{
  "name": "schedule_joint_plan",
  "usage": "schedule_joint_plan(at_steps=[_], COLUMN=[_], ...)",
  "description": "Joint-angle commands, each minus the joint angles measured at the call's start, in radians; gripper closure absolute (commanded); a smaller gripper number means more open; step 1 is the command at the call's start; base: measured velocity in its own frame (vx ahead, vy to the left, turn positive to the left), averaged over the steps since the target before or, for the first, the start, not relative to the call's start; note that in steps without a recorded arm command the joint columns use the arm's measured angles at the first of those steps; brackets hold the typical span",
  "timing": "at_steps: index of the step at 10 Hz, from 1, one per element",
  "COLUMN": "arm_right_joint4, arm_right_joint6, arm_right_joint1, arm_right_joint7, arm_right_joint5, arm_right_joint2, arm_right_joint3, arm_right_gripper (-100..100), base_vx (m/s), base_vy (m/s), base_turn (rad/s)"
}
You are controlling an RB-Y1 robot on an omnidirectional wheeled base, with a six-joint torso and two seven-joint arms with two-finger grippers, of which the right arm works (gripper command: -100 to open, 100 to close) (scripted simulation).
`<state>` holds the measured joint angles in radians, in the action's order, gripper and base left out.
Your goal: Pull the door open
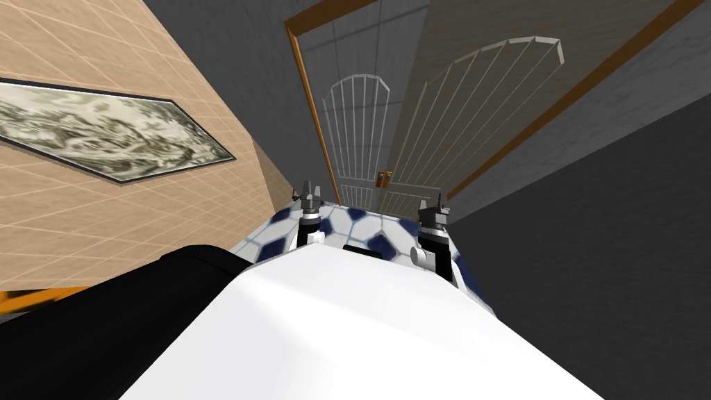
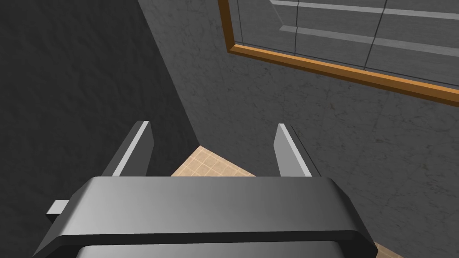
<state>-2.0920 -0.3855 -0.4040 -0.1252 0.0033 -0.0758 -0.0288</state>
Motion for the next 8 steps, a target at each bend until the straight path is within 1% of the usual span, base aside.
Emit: schedule_joint_plan(at_steps=[1, 3, 5, 6, 7, 8], arm_right_joint4=[0.029, 0.083, 0.139, 0.153, 0.182, 0.196], arm_right_joint6=[0.003, 0.009, 0.016, 0.017, 0.021, 0.022], arm_right_joint1=[0.006, 0.020, 0.034, 0.038, 0.045, 0.049], arm_right_joint7=[-0.013, -0.036, -0.059, -0.065, -0.076, -0.082], arm_right_joint5=[0.009, 0.030, 0.051, 0.056, 0.067, 0.073], arm_right_joint2=[-0.006, -0.014, -0.020, -0.022, -0.025, -0.026], arm_right_joint3=[-0.004, -0.009, -0.014, -0.015, -0.018, -0.019], arm_right_gripper=[-100, -100, -100, -100, -100, -100], base_vx=[0.156, 0.166, 0.219, 0.183, 0.160, 0.131], base_vy=[0.025, 0.048, 0.030, 0.043, 0.059, 0.054], base_turn=[-0.007, -0.010, -0.012, -0.007, -0.012, -0.011])
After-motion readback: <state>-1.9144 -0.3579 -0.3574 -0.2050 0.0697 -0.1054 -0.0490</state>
